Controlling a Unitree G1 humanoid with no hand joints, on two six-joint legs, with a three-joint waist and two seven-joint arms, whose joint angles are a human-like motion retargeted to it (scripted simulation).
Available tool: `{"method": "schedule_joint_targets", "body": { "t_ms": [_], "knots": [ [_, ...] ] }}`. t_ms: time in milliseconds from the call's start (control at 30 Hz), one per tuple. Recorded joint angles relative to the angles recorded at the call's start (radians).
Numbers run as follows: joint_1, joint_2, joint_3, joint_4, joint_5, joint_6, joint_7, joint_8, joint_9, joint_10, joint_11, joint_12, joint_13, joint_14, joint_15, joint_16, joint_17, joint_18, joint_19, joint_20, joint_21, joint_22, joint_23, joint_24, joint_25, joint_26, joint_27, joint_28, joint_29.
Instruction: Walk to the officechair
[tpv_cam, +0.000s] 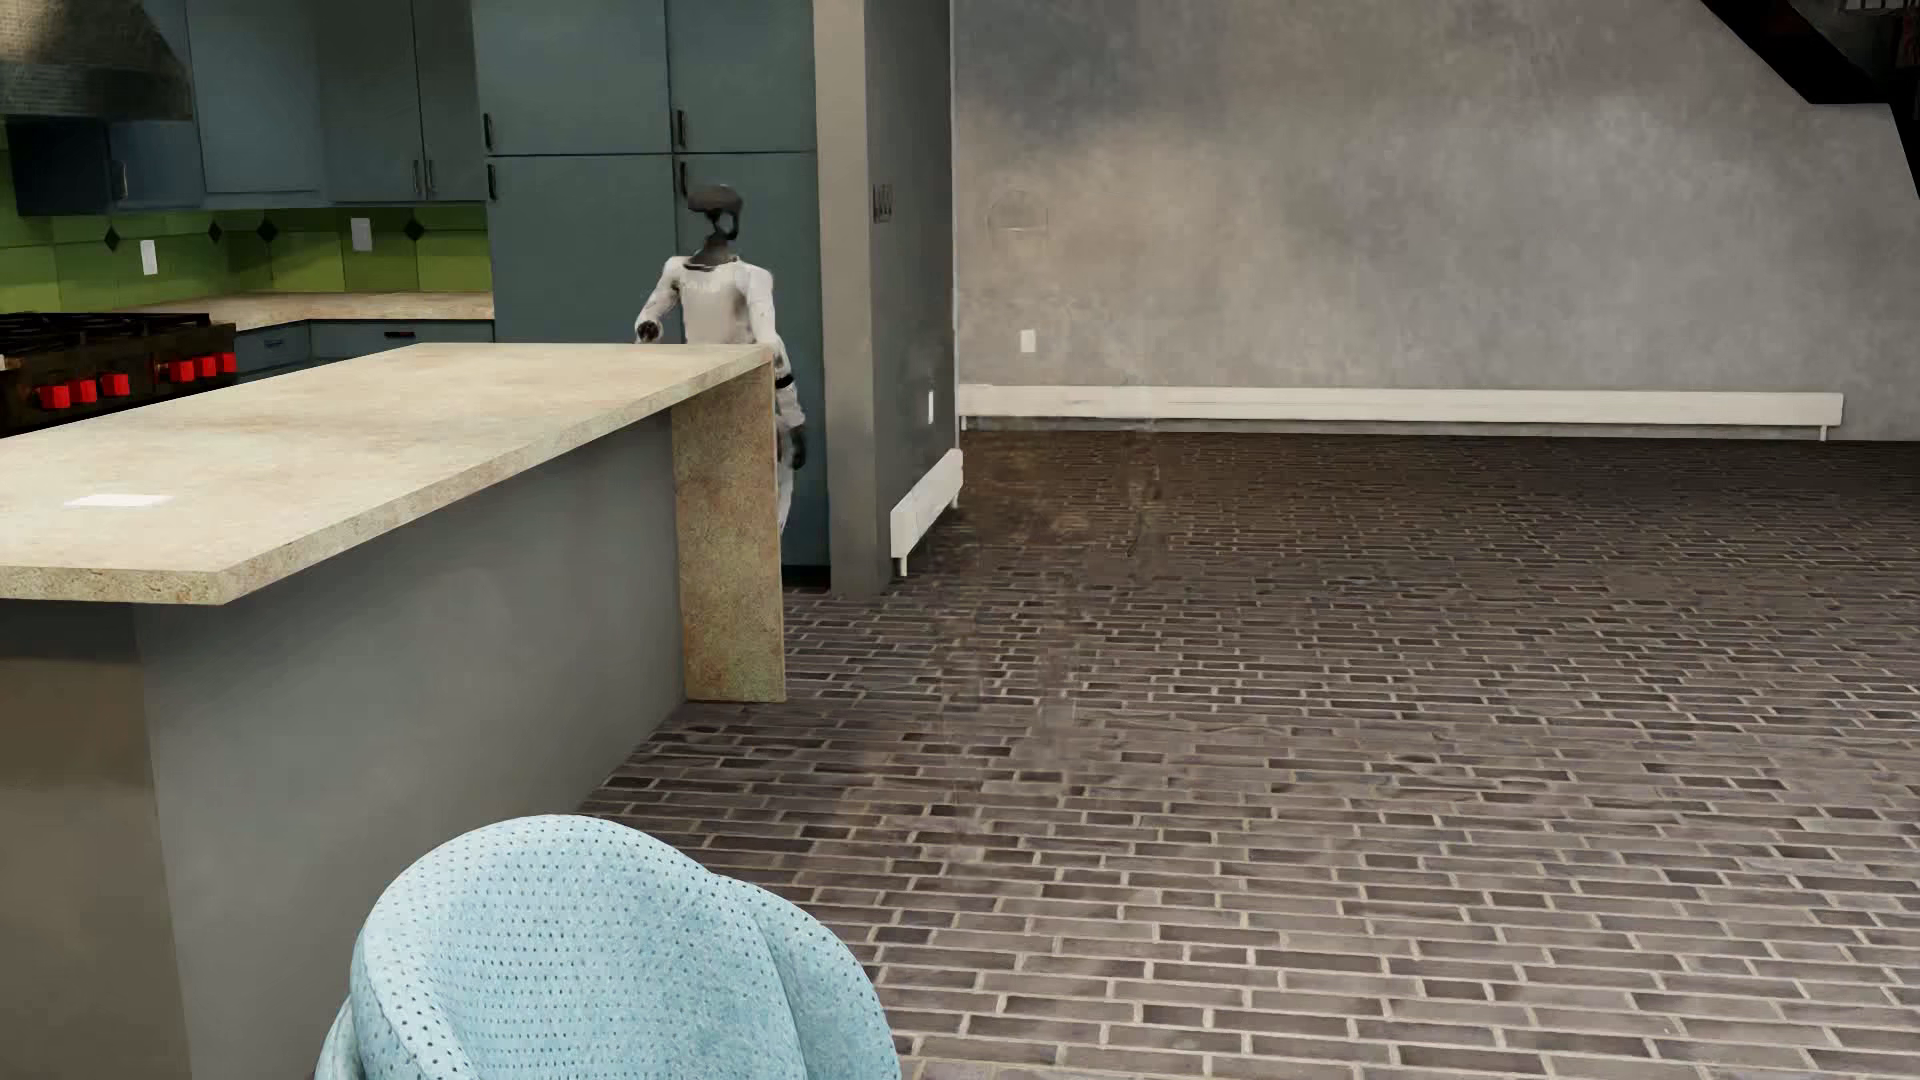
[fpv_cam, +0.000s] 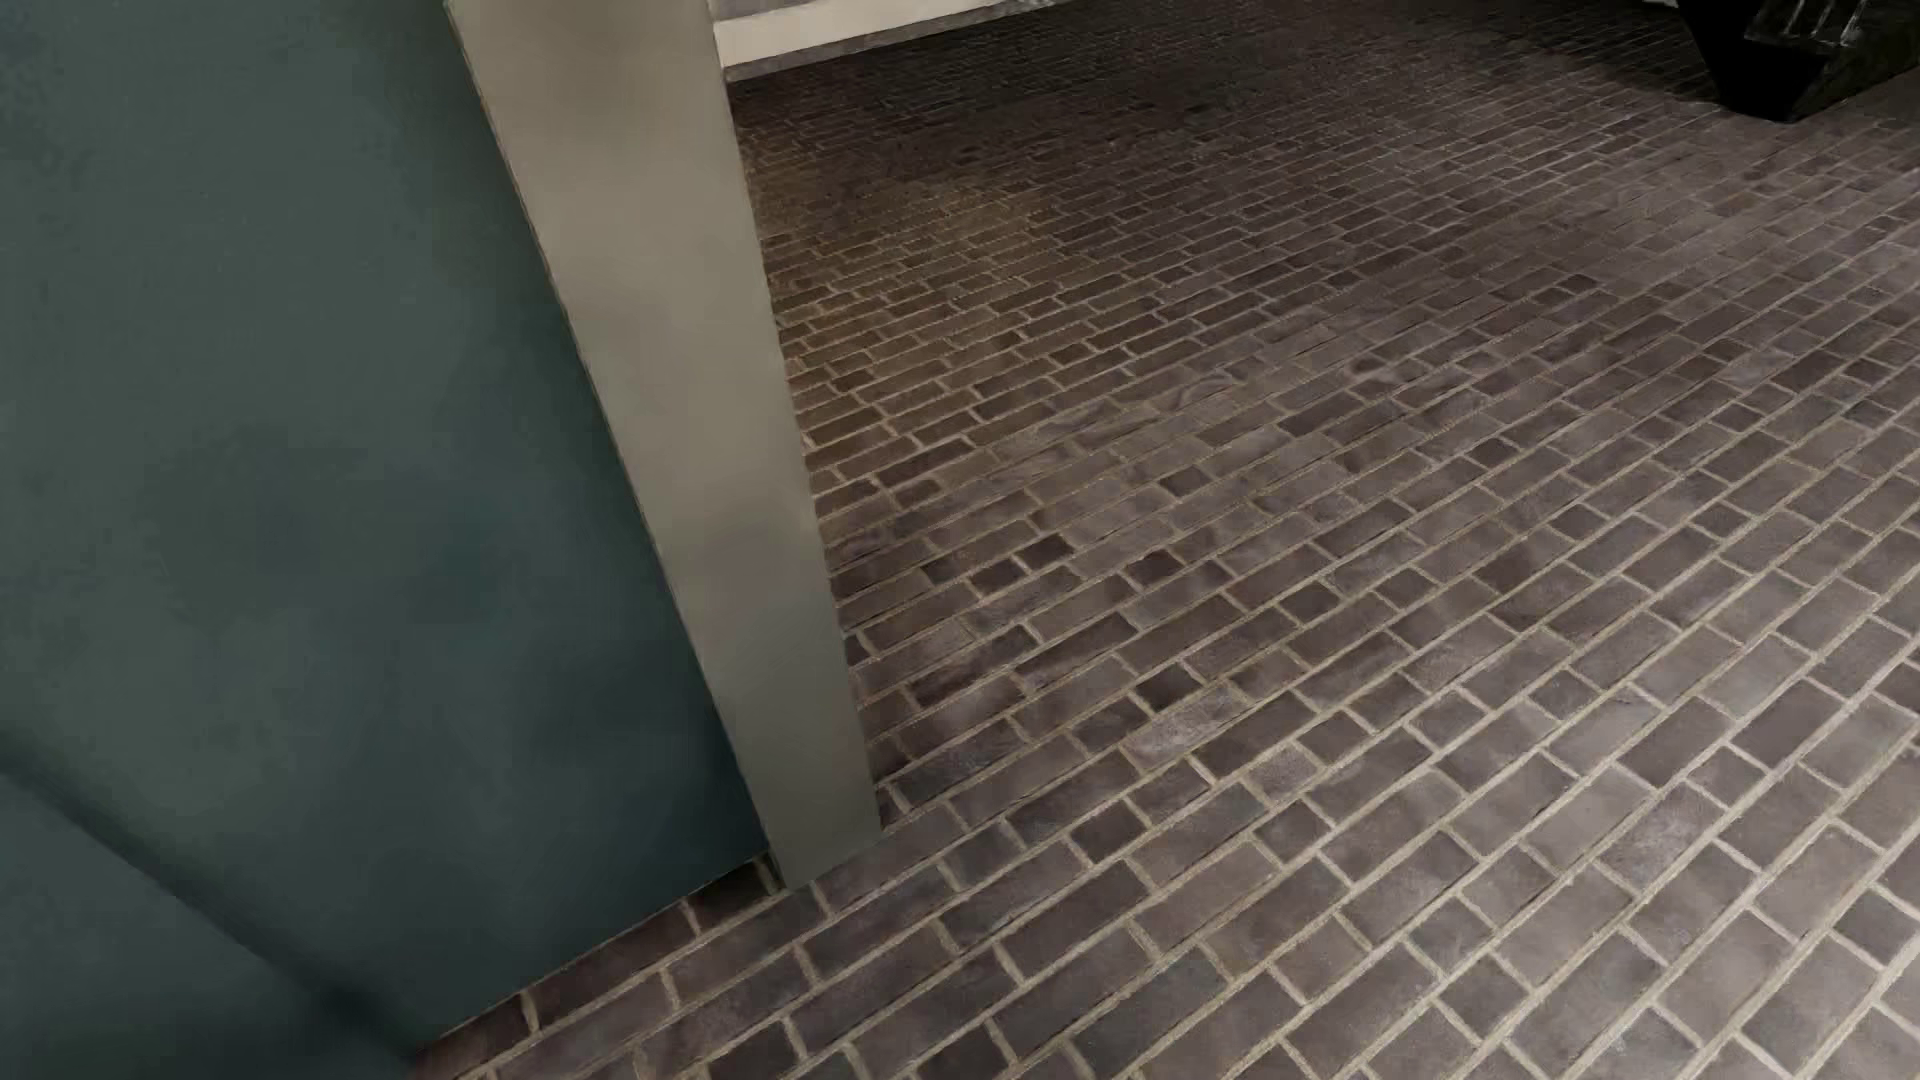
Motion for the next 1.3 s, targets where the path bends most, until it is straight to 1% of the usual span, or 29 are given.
{"method": "schedule_joint_targets", "body": {
  "t_ms": [33,67,167,200,233,267,300,367,400,433,467,500,533,567,633,667,700,733,767,833,900,967,1000,1033,1100,1133,1167,1200,1300],
  "knots": [
    [-0.023,0.053,0.010,-0.019,-0.007,-0.008,0.000,0.000,0.014,-0.150,-0.009,-0.002,-0.013,0.002,-0.034,-0.002,0.002,0.000,0.000,0.028,-0.058,-0.013,-0.051,0.000,0.000,0.000,0.000,0.000,0.000],
    [-0.031,0.099,0.013,-0.028,-0.009,-0.010,0.000,0.000,0.027,-0.317,-0.017,-0.016,-0.024,0.053,-0.056,-0.001,0.004,0.000,0.000,0.043,-0.101,-0.024,-0.099,0.000,0.000,0.000,0.000,0.000,0.000],
    [-0.059,0.201,-0.023,-0.028,-0.023,-0.018,0.000,0.000,0.038,-0.646,-0.020,-0.052,-0.025,0.263,-0.097,0.019,0.016,0.000,0.000,0.187,-0.143,-0.081,-0.172,0.000,0.000,0.000,0.000,0.000,0.000],
    [-0.050,0.251,-0.033,-0.024,-0.039,-0.027,0.000,0.000,0.051,-0.656,-0.022,-0.062,-0.009,0.299,-0.095,0.031,0.020,0.000,0.000,0.238,-0.127,-0.100,-0.165,0.000,0.000,0.000,0.000,0.000,0.000],
    [-0.054,0.286,-0.038,-0.028,-0.054,-0.031,0.000,0.000,0.053,-0.637,-0.021,-0.075,0.015,0.292,-0.084,0.045,0.021,0.000,0.000,0.280,-0.101,-0.112,-0.143,0.000,0.000,0.000,0.000,0.000,0.000],
    [-0.055,0.306,-0.040,-0.025,-0.066,-0.031,0.000,0.000,0.039,-0.603,-0.018,-0.085,0.044,0.336,-0.057,0.055,0.018,0.000,0.000,0.317,-0.058,-0.116,-0.101,0.000,0.000,0.000,0.000,0.000,0.000],
    [-0.042,0.329,-0.043,-0.036,-0.095,-0.046,0.000,0.000,0.030,-0.562,-0.010,-0.094,0.076,0.353,0.000,0.063,0.020,0.000,0.000,0.330,0.000,-0.109,-0.032,0.000,0.000,0.000,0.000,0.000,0.000],
    [0.036,0.241,-0.048,-0.046,-0.146,-0.076,0.000,0.000,0.018,-0.516,0.180,-0.124,0.127,0.255,0.215,0.077,0.027,0.000,0.000,0.310,0.163,-0.071,0.131,0.000,0.000,0.000,0.000,0.000,0.000],
    [0.062,0.086,-0.041,-0.045,-0.162,-0.088,0.000,0.000,-0.001,-0.513,0.385,-0.139,0.129,0.189,0.317,0.080,0.019,0.000,0.000,0.314,0.267,-0.069,0.178,0.000,0.000,0.000,0.000,0.000,0.000],
    [0.090,-0.067,-0.070,-0.047,-0.150,-0.101,0.000,0.000,-0.001,-0.520,0.600,-0.147,0.117,0.136,0.368,0.089,0.006,0.000,0.000,0.318,0.346,-0.090,0.196,0.000,0.000,0.000,0.000,0.000,0.000],
    [0.096,-0.210,-0.118,-0.039,-0.119,-0.096,0.000,0.000,-0.014,-0.528,0.745,-0.158,0.120,0.098,0.367,0.090,-0.008,0.000,0.000,0.328,0.327,-0.103,0.186,0.000,0.000,0.000,0.000,0.000,0.000],
    [0.115,-0.323,-0.163,-0.029,-0.084,-0.083,0.000,0.000,-0.021,-0.543,0.791,-0.171,0.135,0.070,0.353,0.090,-0.021,0.000,0.000,0.328,0.276,-0.112,0.158,0.000,0.000,0.000,0.000,0.000,0.000],
    [0.159,-0.394,-0.194,-0.022,-0.051,-0.073,0.000,0.000,-0.020,-0.562,0.739,-0.182,0.155,0.048,0.341,0.094,-0.030,0.000,0.000,0.326,0.223,-0.122,0.125,0.000,0.000,0.000,0.000,0.000,0.000],
    [0.221,-0.431,-0.224,-0.024,-0.027,-0.068,0.000,0.000,-0.014,-0.591,0.602,-0.186,0.172,0.030,0.373,0.098,-0.030,0.000,0.000,0.348,0.178,-0.138,0.097,0.000,0.000,0.000,0.000,0.000,0.000],
    [0.360,-0.406,-0.282,-0.070,-0.037,-0.093,0.000,0.000,0.020,-0.641,0.250,-0.174,0.207,-0.011,0.515,0.109,-0.006,0.000,0.000,0.408,0.108,-0.170,0.059,0.000,0.000,0.000,0.000,0.000,0.000],
    [0.399,-0.392,-0.305,-0.089,-0.041,-0.107,0.000,0.000,0.028,-0.644,0.122,-0.178,0.217,-0.037,0.514,0.115,0.014,0.000,0.000,0.420,0.103,-0.178,0.050,0.000,0.000,0.000,0.000,0.000,0.000],
    [0.433,-0.379,-0.316,-0.109,-0.040,-0.117,0.000,0.000,0.030,-0.648,0.049,-0.188,0.226,-0.061,0.398,0.118,0.036,0.000,0.000,0.419,0.111,-0.181,0.044,0.000,0.000,0.000,0.000,0.000,0.000],
    [0.468,-0.362,-0.316,-0.125,-0.038,-0.120,0.000,0.000,0.030,-0.646,0.045,-0.195,0.234,-0.079,0.234,0.117,0.054,0.000,0.000,0.420,0.131,-0.186,0.040,0.000,0.000,0.000,0.000,0.000,0.000],
    [0.497,-0.356,-0.311,-0.135,-0.039,-0.118,0.000,0.000,0.023,-0.637,0.064,-0.190,0.244,-0.089,0.202,0.110,0.065,0.000,0.000,0.427,0.149,-0.196,0.036,0.000,0.000,0.000,0.000,0.000,0.000],
    [0.513,-0.351,-0.315,-0.126,-0.033,-0.093,0.000,0.000,-0.023,-0.596,0.079,-0.146,0.262,-0.079,0.213,0.088,0.076,0.000,0.000,0.442,0.170,-0.221,0.045,0.000,0.000,0.000,0.000,0.000,0.000],
    [0.453,-0.324,-0.285,-0.064,0.017,-0.041,0.000,0.000,-0.047,-0.426,0.059,-0.123,0.237,0.034,0.254,0.056,0.073,0.000,0.000,0.369,0.201,-0.172,0.097,0.000,0.000,0.000,0.000,0.000,0.000],
    [0.255,-0.265,-0.217,0.030,0.031,-0.017,0.000,0.000,-0.067,-0.077,0.072,-0.104,0.181,0.232,0.069,0.039,0.044,0.000,0.000,0.271,0.183,-0.129,0.092,0.000,0.000,0.000,0.000,0.000,0.000],
    [0.179,-0.220,-0.166,0.054,0.038,-0.020,0.000,0.000,-0.057,0.053,0.065,-0.098,0.139,0.235,0.024,0.036,0.033,0.000,0.000,0.221,0.150,-0.107,0.081,0.000,0.000,0.000,0.000,0.000,0.000],
    [0.134,-0.161,-0.131,0.063,0.035,-0.032,0.000,0.000,-0.037,0.112,0.053,-0.089,0.101,0.164,-0.003,0.030,0.026,0.000,0.000,0.177,0.086,-0.079,0.059,0.000,0.000,0.000,0.000,0.000,0.000],
    [0.054,-0.049,-0.094,0.037,0.022,-0.051,0.000,0.000,-0.008,0.038,0.028,-0.062,0.051,0.009,-0.043,0.025,0.012,0.000,0.000,0.118,-0.077,-0.051,-0.039,0.000,0.000,0.000,0.000,0.000,0.000],
    [0.010,-0.017,-0.072,0.008,0.016,-0.052,0.000,0.000,-0.001,-0.064,0.016,-0.057,0.034,-0.025,-0.048,0.024,0.006,0.000,0.000,0.109,-0.152,-0.052,-0.102,0.000,0.000,0.000,0.000,0.000,0.000],
    [-0.018,0.008,-0.043,-0.019,0.008,-0.054,0.000,0.000,0.007,-0.190,0.003,-0.056,0.015,-0.008,-0.044,0.024,0.003,0.000,0.000,0.116,-0.201,-0.054,-0.152,0.000,0.000,0.000,0.000,0.000,0.000],
    [-0.026,0.042,-0.019,-0.038,-0.002,-0.056,0.000,0.000,0.019,-0.321,-0.007,-0.056,-0.010,0.052,-0.042,0.028,0.003,0.000,0.000,0.134,-0.212,-0.058,-0.175,0.000,0.000,0.000,0.000,0.000,0.000],
    [-0.062,0.125,-0.010,-0.075,-0.025,-0.057,0.000,0.000,0.041,-0.579,-0.023,-0.080,-0.057,0.214,-0.047,0.057,0.023,0.000,0.000,0.200,-0.156,-0.081,-0.138,0.000,0.000,0.000,0.000,0.000,0.000]
  ]
}}
